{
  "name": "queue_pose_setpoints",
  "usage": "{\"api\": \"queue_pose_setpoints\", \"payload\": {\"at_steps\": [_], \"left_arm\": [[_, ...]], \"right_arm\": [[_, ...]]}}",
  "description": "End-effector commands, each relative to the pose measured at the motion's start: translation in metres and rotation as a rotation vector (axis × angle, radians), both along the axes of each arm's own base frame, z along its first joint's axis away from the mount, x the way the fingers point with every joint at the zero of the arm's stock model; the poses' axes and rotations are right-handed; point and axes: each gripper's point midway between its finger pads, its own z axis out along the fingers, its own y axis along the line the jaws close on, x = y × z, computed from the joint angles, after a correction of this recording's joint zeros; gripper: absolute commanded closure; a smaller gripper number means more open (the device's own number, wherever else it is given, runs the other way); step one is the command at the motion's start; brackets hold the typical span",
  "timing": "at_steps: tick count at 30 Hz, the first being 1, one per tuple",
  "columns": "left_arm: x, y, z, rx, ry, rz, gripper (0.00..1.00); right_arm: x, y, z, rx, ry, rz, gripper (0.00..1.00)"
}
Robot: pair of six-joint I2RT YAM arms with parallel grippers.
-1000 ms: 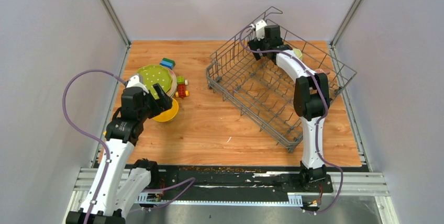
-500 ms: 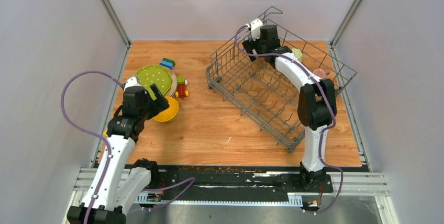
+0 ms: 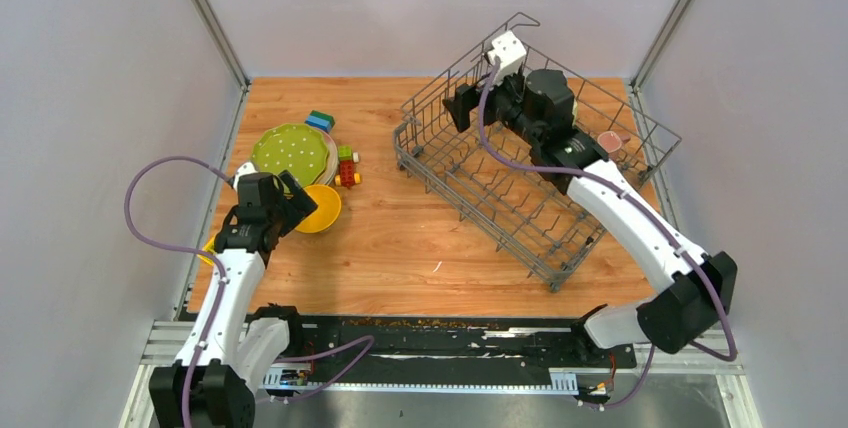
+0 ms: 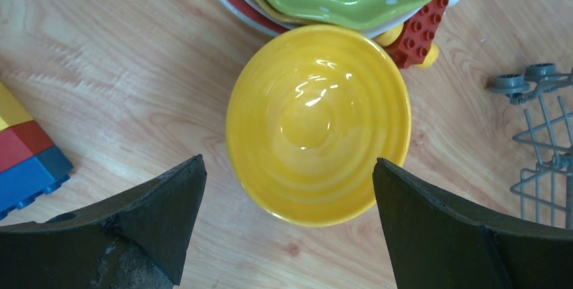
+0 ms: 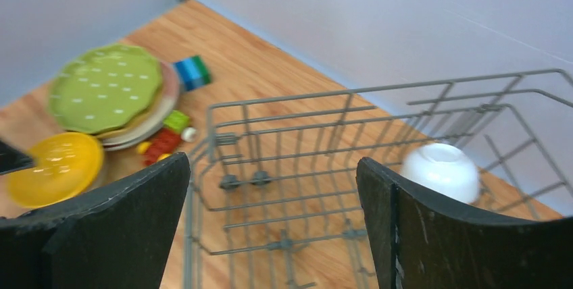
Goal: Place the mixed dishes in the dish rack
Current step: Turn the bowl upside down on the dish rack, then pick up the bowl from the center of the board.
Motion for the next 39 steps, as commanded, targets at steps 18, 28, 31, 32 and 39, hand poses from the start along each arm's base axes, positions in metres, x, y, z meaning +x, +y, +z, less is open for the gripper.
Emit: {"api": "queue_pose_setpoints", "payload": {"at_steps": [18, 28, 31, 32, 39], "left_arm": [[0.028, 0.001, -0.016, -0.041, -0.039, -0.033, 0.02], [0.03, -0.02, -0.045, -0.093, 0.016, -0.169, 0.14], [0.028, -0.023, -0.047, -0.096, 0.018, -0.196, 0.19], [0.029, -0.024, -0.048, -0.096, 0.017, -0.208, 0.22], [0.032, -0.044, -0.051, -0.174, 0.01, -0.298, 0.35]], "right_arm": [[-0.082, 0.044, -0.014, 0.342, 0.305, 0.284, 0.09], [-0.081, 0.049, -0.031, 0.324, 0.348, 0.296, 0.09], [-0.081, 0.05, -0.034, 0.328, 0.362, 0.297, 0.09], [-0.081, 0.05, -0.035, 0.327, 0.364, 0.295, 0.09], [-0.079, 0.052, -0.042, 0.328, 0.389, 0.293, 0.09]]}}
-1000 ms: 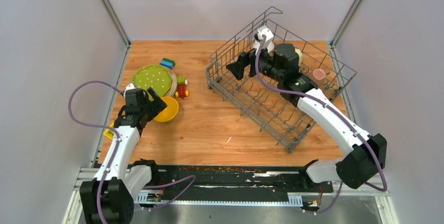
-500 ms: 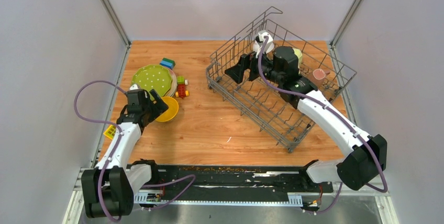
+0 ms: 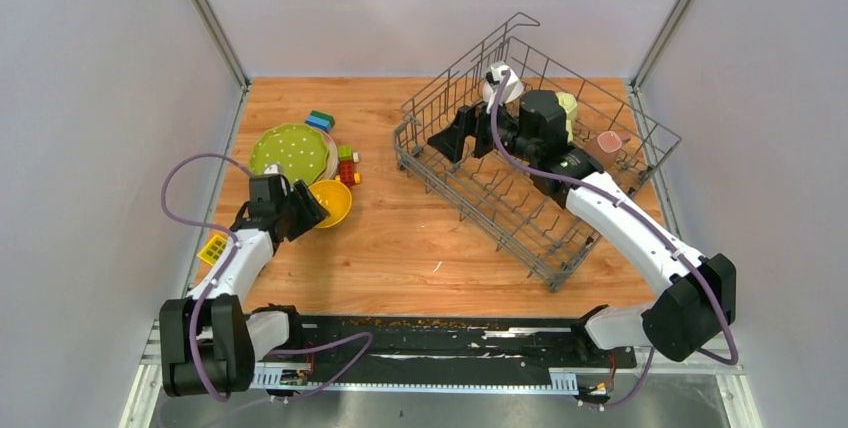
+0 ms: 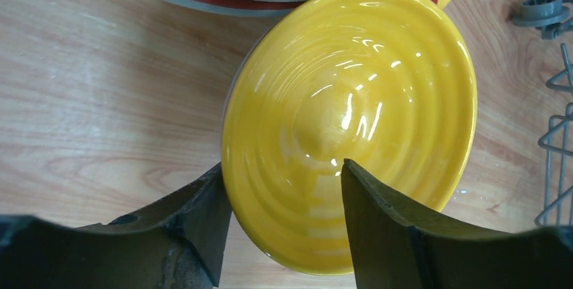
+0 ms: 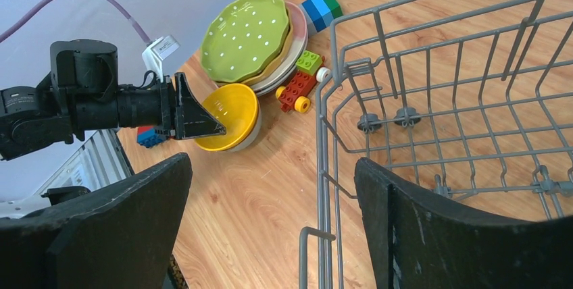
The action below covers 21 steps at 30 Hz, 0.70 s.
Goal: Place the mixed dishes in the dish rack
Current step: Pick up the bowl from the center of the board.
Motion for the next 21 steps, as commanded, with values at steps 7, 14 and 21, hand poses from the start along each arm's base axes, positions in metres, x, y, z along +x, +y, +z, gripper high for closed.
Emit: {"api": "queue_pose_setpoints", "payload": {"at_steps": [7, 14, 21], "left_arm": [[0.008, -0.015, 0.01, -0.06, -0.05, -0.083, 0.3], [0.003, 0.001, 0.027, -0.001, -0.058, 0.012, 0.18], [0.01, 0.012, 0.04, 0.049, -0.087, 0.05, 0.24]], "right_arm": [[-0.001, 0.008, 0.003, 0.028, 0.013, 0.025, 0.09], [-0.002, 0.008, 0.004, 0.032, 0.017, 0.025, 0.09], [-0.003, 0.007, 0.0, 0.029, 0.032, 0.019, 0.09]]}}
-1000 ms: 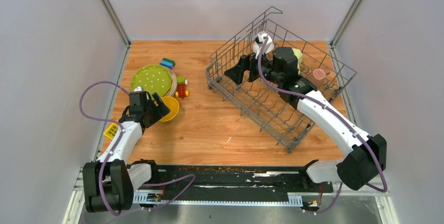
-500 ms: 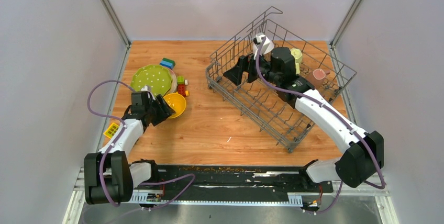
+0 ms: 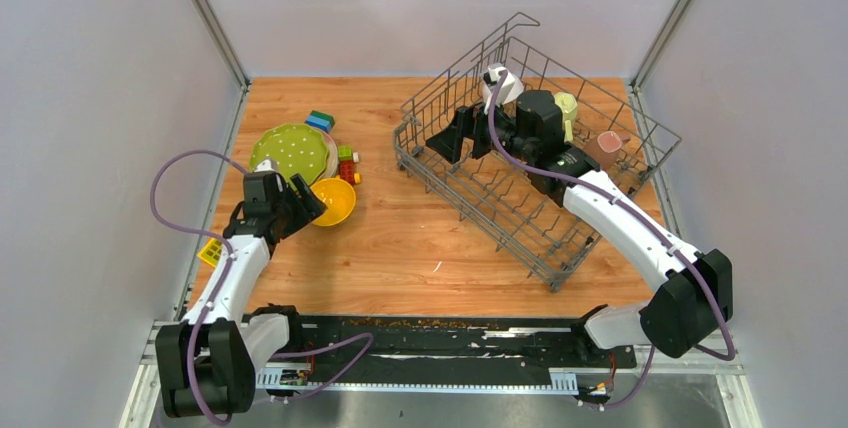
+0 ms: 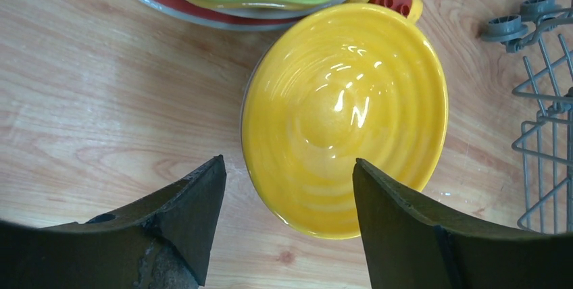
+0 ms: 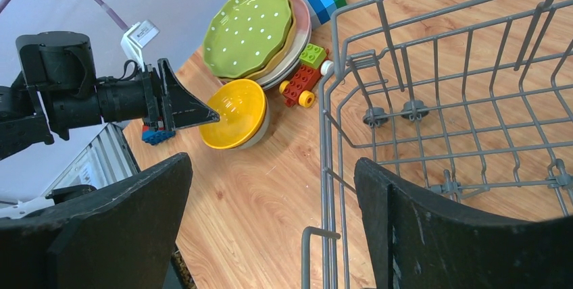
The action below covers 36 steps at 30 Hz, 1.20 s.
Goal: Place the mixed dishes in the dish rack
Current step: Pick up the bowl from the center of the board.
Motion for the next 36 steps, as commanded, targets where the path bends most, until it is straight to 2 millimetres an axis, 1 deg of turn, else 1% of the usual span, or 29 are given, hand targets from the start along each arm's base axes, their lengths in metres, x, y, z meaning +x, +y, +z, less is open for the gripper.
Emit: {"api": "queue_pose_setpoints", "payload": {"at_steps": [1, 2, 7, 12, 17, 20, 28, 32, 36], "left_arm": [[0.013, 0.009, 0.017, 0.035, -0.03, 0.031, 0.27], [0.015, 0.009, 0.018, 0.034, -0.031, 0.026, 0.29], [0.018, 0.009, 0.012, 0.039, -0.001, 0.007, 0.32], [0.016, 0.011, 0.011, 0.061, 0.018, -0.005, 0.4], [0.014, 0.013, 0.008, 0.079, 0.028, -0.009, 0.43], [0.013, 0.014, 0.008, 0.089, 0.036, -0.013, 0.52], [0.01, 0.018, 0.008, 0.113, 0.054, -0.01, 0.55], [0.011, 0.019, 0.01, 0.115, 0.049, -0.013, 0.61], [0.012, 0.02, 0.011, 0.121, 0.051, -0.008, 0.62]], "right_arm": [[-0.003, 0.003, 0.008, 0.023, -0.007, 0.01, 0.09], [-0.004, 0.003, 0.009, 0.024, -0.007, 0.008, 0.09], [-0.004, 0.001, 0.009, 0.018, -0.006, 0.003, 0.09], [-0.004, -0.001, 0.008, 0.013, -0.004, -0.008, 0.09], [-0.006, -0.002, 0.008, 0.011, -0.002, -0.007, 0.09], [-0.005, -0.003, 0.007, 0.007, -0.001, -0.015, 0.09], [-0.009, -0.001, 0.007, 0.01, 0.0, 0.009, 0.09], [-0.01, -0.001, 0.007, 0.008, -0.001, 0.011, 0.09], [-0.009, -0.001, 0.006, 0.009, 0.005, 0.009, 0.09]]}}
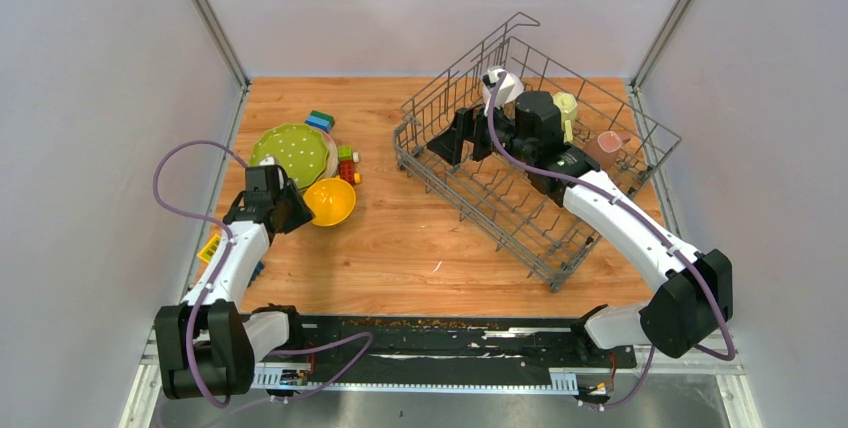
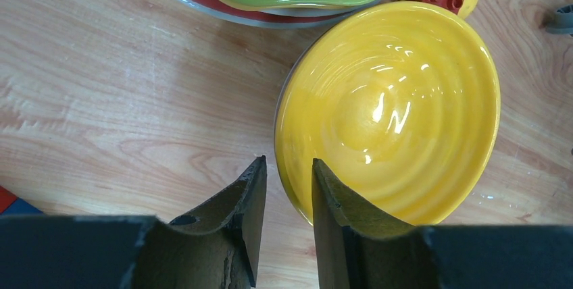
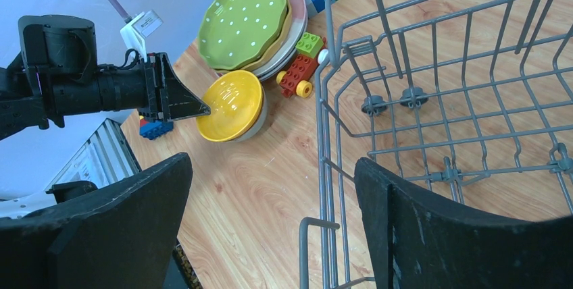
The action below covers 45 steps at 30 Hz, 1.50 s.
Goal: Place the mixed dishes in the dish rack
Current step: Pick up the bowl from the center of the board.
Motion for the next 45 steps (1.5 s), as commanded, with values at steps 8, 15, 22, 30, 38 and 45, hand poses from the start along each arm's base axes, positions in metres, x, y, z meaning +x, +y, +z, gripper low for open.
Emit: {"api": "queue_pose_setpoints", "payload": {"at_steps": [8, 15, 22, 30, 38, 45], "left_arm": [[0.016, 0.006, 0.02, 0.034, -0.049, -0.005, 0.67], [0.015, 0.007, 0.016, 0.036, -0.04, -0.005, 0.74], [0.017, 0.005, 0.021, 0.031, -0.062, -0.014, 0.85], [0.018, -0.002, 0.024, 0.008, -0.08, -0.045, 1.0], [0.024, -0.012, 0.036, -0.047, -0.13, -0.068, 1.0], [0.029, -0.016, 0.046, -0.077, -0.159, -0.06, 1.0]], "right_arm": [[-0.006, 0.001, 0.01, 0.02, -0.009, 0.011, 0.09], [-0.012, 0.003, 0.01, 0.019, -0.01, 0.043, 0.09], [-0.011, 0.004, 0.006, 0.016, 0.02, 0.036, 0.06], [-0.011, 0.004, 0.005, 0.012, 0.026, 0.039, 0.06], [-0.012, 0.005, 0.005, 0.016, 0.033, 0.045, 0.06], [-0.012, 0.007, 0.005, 0.021, 0.041, 0.054, 0.07]]}}
